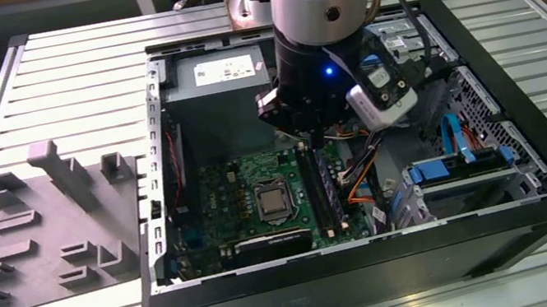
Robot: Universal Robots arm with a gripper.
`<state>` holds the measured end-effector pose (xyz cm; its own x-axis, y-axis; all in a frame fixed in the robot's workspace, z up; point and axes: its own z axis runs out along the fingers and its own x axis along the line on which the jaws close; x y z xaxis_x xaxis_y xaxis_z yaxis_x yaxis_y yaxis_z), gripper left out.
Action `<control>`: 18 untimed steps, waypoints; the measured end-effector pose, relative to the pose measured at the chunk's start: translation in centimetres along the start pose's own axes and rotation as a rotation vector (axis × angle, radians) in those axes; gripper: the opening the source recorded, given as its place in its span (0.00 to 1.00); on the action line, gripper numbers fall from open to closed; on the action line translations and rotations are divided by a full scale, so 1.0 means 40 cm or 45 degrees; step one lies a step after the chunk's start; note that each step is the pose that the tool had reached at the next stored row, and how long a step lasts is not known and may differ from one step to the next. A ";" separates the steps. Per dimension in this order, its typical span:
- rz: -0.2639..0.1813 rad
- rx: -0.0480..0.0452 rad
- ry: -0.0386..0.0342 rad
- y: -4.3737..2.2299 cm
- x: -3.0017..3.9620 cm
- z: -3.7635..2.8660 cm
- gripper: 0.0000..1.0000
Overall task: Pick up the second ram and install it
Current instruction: 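Insert the second ram into the second slot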
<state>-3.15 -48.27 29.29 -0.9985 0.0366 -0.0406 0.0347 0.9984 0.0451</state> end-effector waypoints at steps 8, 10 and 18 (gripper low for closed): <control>0.000 0.000 0.0001 0.000 0.000 0.004 0.11; 0.000 0.000 0.0000 0.000 0.000 0.005 0.11; 0.000 0.000 0.0000 -0.001 0.000 0.011 0.11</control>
<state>-3.15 -48.27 28.84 -0.9985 0.0365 -0.0406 0.0347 0.9984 0.0451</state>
